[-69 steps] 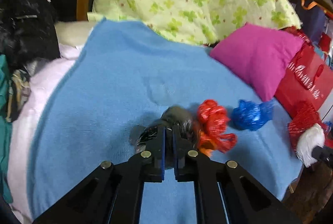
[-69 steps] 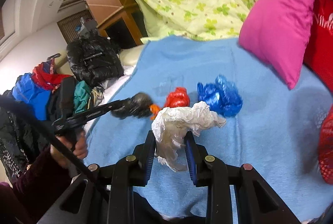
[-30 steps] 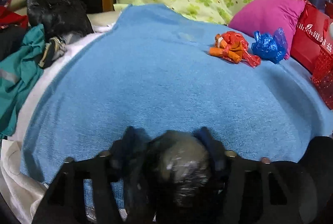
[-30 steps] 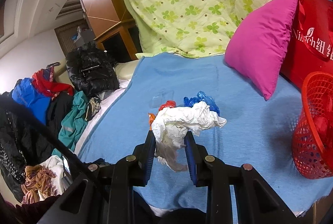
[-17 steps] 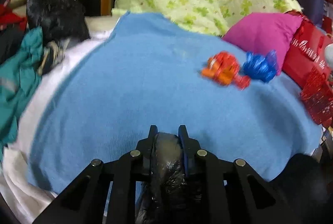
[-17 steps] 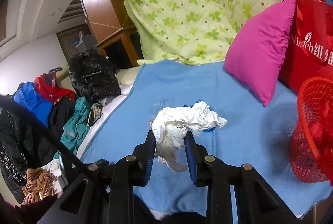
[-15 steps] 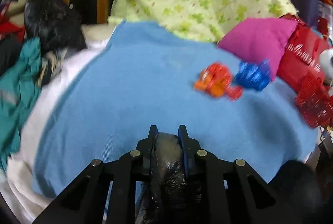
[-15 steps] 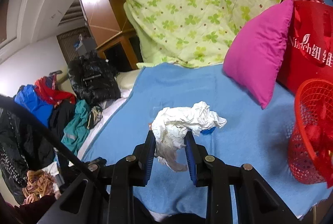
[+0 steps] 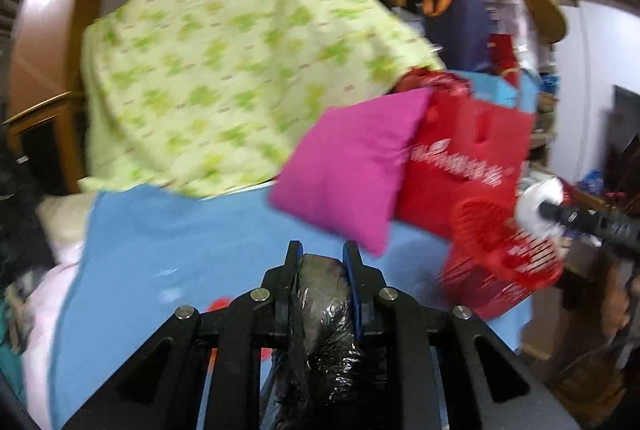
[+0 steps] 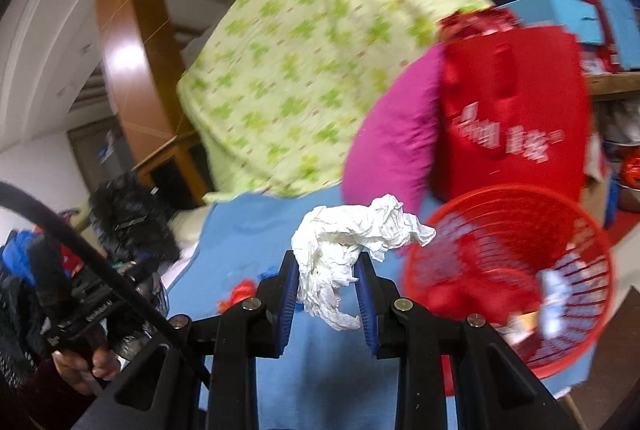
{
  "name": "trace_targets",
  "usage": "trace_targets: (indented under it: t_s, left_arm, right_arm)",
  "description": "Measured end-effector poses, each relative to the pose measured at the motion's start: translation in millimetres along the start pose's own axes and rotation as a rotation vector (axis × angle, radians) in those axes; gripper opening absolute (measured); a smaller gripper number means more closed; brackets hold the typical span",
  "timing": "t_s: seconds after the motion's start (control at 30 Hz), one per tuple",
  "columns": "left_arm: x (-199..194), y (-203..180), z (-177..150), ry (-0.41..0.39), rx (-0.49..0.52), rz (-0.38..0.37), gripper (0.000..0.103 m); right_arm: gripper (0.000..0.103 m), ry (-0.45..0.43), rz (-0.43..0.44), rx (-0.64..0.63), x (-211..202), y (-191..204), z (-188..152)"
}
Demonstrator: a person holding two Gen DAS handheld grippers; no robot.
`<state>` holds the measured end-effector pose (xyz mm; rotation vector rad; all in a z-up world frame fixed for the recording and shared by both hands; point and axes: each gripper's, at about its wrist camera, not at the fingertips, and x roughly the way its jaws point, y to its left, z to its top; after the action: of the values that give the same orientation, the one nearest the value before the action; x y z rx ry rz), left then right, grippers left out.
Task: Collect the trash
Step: 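Carry the black bag and white tissue to the red wastebasket and release both, then move both open tools back toward the remaining bags on the blanket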
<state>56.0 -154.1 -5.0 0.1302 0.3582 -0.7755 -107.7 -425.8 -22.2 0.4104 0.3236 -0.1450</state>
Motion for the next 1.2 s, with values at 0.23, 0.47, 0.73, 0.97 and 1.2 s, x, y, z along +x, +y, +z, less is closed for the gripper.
trace_targets:
  t_s: [0.23, 0.47, 0.73, 0.97, 1.2]
  left_arm:
    - [53, -86, 56, -0.022, 0.026, -0.206, 0.021]
    - [122, -170, 76, 0.034, 0.004, -0.360, 0.024]
    - [176, -189, 67, 0.107, -0.076, -0.333, 0.067]
    - [152, -143, 60, 0.096, -0.047, -0.225, 0.070]
    - [79, -35, 23, 0.076, -0.005, 0.068, 0.077]
  right_arm:
    - [0.030, -0.044, -0.062, 0.117, -28, -68, 20]
    - [0.031, -0.009, -0.085, 0.219, -28, -125, 15]
    - [0.074, 0.066, -0.095, 0.270, -6, -151, -3]
    - [0.076, -0.023, -0.098, 0.249, -17, -140, -2]
    - [0.076, -0.102, -0.045, 0.160, -37, -101, 7]
